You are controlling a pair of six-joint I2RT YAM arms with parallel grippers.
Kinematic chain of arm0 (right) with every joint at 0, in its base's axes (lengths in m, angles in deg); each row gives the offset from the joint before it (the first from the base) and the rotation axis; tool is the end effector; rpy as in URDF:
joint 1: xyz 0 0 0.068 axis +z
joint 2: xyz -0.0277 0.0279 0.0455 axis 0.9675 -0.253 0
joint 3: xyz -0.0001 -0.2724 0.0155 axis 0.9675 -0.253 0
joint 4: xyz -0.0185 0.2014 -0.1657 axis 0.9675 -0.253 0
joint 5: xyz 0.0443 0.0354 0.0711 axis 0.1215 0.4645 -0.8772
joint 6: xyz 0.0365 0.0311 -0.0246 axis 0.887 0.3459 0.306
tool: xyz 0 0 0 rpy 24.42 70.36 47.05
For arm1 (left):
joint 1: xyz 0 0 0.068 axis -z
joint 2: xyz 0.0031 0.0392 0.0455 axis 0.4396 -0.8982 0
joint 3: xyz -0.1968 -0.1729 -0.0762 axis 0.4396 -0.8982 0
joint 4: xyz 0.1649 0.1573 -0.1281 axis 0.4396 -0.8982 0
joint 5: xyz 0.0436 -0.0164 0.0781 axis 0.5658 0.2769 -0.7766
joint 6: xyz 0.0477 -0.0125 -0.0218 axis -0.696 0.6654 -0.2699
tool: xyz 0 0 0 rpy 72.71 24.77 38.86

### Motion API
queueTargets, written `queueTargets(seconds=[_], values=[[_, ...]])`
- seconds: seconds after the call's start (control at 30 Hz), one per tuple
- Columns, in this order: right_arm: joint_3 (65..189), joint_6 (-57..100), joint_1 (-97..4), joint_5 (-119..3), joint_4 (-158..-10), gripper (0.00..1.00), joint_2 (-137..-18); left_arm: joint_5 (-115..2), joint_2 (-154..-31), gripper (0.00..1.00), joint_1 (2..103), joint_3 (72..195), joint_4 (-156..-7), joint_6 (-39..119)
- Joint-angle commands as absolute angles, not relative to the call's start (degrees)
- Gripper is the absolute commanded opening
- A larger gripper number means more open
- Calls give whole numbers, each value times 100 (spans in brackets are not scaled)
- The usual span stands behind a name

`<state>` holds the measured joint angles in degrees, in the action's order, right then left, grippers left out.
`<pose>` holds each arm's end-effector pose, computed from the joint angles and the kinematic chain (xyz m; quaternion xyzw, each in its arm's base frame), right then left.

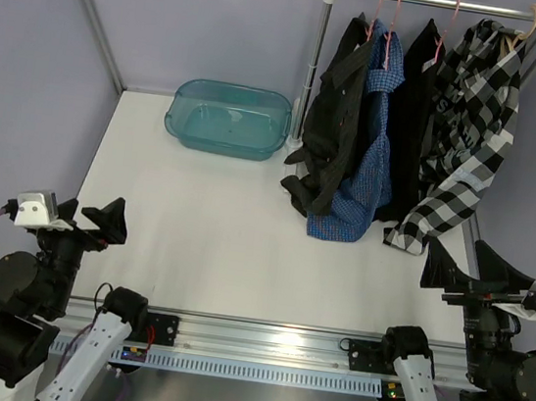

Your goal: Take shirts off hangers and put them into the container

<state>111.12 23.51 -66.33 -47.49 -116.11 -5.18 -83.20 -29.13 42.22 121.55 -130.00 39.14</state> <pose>-0.0295 -0.0065 0.4160 0.0207 0.5839 0.1126 0.8037 -0.0077 0.0140 0.3953 -0.0855 0.6932 -0.0575 0.7133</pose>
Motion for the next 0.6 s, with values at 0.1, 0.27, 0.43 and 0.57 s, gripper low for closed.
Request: queueTargets(seconds=[0.1, 0.27, 0.43, 0.57], values=[[11028, 2467, -6559, -4786, -11630, 99, -789, -8054, -3050, 99, 4251, 11960, -12683, 4044], [10949, 2555, -6550, -5347, -11736, 99, -1341, -7835, -3225, 99, 4251, 11758, -12586, 4176], [11368, 2862, -6559, -5086, -12078, 100, -2692, -7624, -3515, 99, 4251, 11486, -12358, 4281], [12414, 2820, -6559, -5352, -12632, 99, -3992, -7334, -3700, 99, 4251, 11222, -12007, 4369]])
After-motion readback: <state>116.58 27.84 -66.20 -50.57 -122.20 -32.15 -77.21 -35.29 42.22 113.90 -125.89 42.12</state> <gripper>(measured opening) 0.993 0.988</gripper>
